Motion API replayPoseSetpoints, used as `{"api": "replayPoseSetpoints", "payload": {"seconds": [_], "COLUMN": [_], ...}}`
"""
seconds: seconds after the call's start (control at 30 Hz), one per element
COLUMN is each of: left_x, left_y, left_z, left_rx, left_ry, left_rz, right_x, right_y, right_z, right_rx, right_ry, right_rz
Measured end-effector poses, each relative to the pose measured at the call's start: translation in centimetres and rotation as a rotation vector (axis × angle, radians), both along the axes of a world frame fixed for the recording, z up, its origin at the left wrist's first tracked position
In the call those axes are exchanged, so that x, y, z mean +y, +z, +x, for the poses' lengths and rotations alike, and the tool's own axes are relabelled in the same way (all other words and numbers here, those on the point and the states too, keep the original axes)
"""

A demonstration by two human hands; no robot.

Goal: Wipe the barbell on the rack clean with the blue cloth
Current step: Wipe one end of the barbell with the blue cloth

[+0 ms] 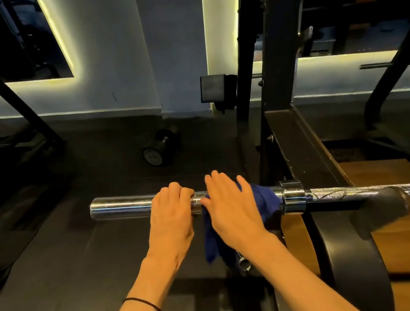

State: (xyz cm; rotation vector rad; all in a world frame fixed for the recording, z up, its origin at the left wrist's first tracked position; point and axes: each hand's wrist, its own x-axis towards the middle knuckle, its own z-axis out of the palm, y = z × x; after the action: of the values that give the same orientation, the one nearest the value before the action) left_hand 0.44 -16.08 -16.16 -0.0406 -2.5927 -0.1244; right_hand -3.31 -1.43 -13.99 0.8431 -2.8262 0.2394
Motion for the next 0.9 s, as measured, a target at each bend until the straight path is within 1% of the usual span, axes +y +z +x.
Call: {"api": "replayPoseSetpoints", "payload": {"seconds": [0.1,0.2,0.27,0.37,0.4,0.47,0.5,0.57,0.7,0.8,0.9], "left_x": [-0.1,-0.4,-0.6,-0.9,-0.9,-0.8,-0.9,-1.0,-0.5,0.1,0.2], "left_y": [0.3,0.3,0.8,1.8,2.0,2.0,1.7,0.9,0.1,-0.5,-0.8], "left_z": [-0.3,0.4,0.7,0.3,0.2,-0.2,-0.2,-0.1,0.3,0.6,0.7], "left_rx": [-0.044,-0.110,-0.137,-0.166,-0.177,-0.203,-0.199,-0.158,-0.057,0.040,0.088], "left_ry": [-0.022,-0.079,-0.092,-0.047,-0.036,-0.028,-0.022,-0.014,-0.023,-0.022,-0.028], "left_rz": [0.015,0.006,-0.015,0.075,0.066,-0.021,-0.070,-0.094,-0.011,0.040,0.048], "right_x": [-2.1,-1.1,0.5,3.5,4.4,5.9,6.3,6.3,4.6,1.7,-0.6], "right_y": [0.6,1.1,1.3,0.8,0.6,0.1,0.0,0.0,0.4,0.5,0.8], "right_z": [-0.5,-1.0,-1.0,-1.0,-1.0,-1.0,-0.9,-0.6,-0.3,-0.4,-0.6], "right_rx": [-0.077,-0.155,-0.144,-0.133,-0.119,-0.053,-0.033,-0.026,-0.075,-0.105,-0.162], "right_ry": [0.106,0.085,0.067,0.000,-0.022,-0.057,-0.067,-0.071,-0.040,0.019,0.091], "right_rz": [0.034,0.008,0.030,0.058,0.070,0.120,0.144,0.156,0.149,0.093,0.035]}}
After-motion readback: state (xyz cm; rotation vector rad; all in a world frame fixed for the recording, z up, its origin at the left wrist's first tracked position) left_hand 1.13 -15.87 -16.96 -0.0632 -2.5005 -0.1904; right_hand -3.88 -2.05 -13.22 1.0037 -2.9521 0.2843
